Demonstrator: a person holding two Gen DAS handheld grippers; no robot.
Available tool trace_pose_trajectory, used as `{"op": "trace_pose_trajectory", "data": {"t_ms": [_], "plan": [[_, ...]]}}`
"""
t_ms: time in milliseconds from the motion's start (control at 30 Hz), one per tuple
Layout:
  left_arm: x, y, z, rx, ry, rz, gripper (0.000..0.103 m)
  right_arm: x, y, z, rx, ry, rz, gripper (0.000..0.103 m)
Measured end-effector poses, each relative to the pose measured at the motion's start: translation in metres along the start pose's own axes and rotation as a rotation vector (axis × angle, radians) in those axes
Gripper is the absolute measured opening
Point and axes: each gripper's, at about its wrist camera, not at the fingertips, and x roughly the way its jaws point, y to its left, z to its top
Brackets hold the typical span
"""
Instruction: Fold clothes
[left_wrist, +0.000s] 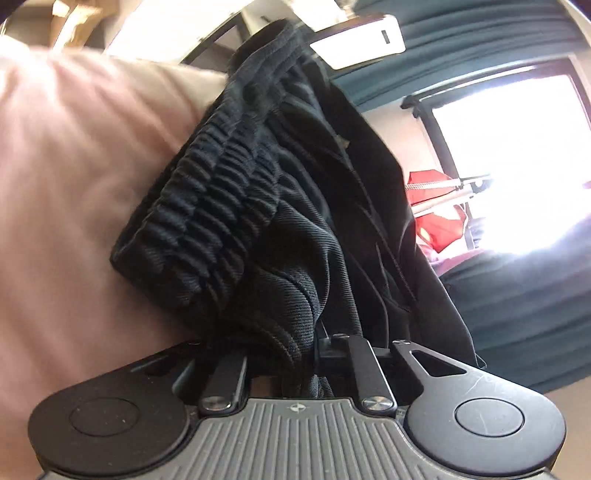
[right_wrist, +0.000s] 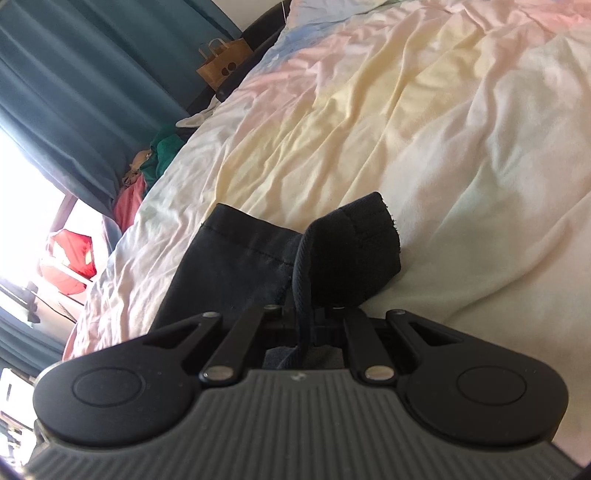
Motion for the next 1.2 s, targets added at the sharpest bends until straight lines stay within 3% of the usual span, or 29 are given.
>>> {"op": "trace_pose_trajectory", "data": {"t_ms": [133, 233, 433, 567, 633, 767, 933, 1033, 1067, 1100, 1200], "plan": [[-0.044, -0.037, 0.025, 0.097, -0.102, 0.026, 0.009, 0.003, -0.002, 0.001, 0.028, 0.011, 0.005, 0.008], [-0.090, -0.056, 0.056, 0.107, -0.175, 0.023, 0.008, -0.003, -0.004, 0.002, 0.037, 0.008, -0.016, 0.008], [-0.136, -0.056, 0.103, 0.099, -0.105, 0.051, 0.008, -0.017, -0.011, 0.002, 0.051, 0.001, -0.072, 0.007], [-0.142, -0.023, 0.111, 0.045, -0.077, 0.070, 0.008, -0.026, -0.017, 0.002, 0.060, -0.005, -0.109, 0.007], [-0.149, 0.011, 0.110, 0.043, -0.062, 0.087, 0.009, -0.031, -0.019, 0.002, 0.065, -0.007, -0.127, 0.007], [-0.162, 0.062, 0.089, 0.044, -0.023, 0.161, 0.011, -0.040, -0.024, 0.002, 0.074, -0.012, -0.164, 0.007], [-0.149, 0.084, 0.081, 0.067, 0.020, 0.212, 0.015, -0.052, -0.031, 0.002, 0.085, -0.018, -0.210, 0.009], [-0.148, 0.073, 0.078, 0.157, 0.050, 0.218, 0.024, -0.058, -0.025, 0.002, 0.072, -0.041, -0.259, 0.020], [-0.148, 0.067, 0.075, 0.211, 0.068, 0.227, 0.033, -0.062, -0.021, 0.003, 0.052, -0.060, -0.266, 0.023], [-0.150, 0.059, 0.073, 0.270, 0.080, 0.243, 0.050, -0.067, -0.017, 0.005, 0.032, -0.079, -0.274, 0.030], [-0.160, 0.037, 0.060, 0.414, 0.050, 0.294, 0.077, -0.083, -0.001, 0.007, -0.051, -0.137, -0.262, 0.053]]}}
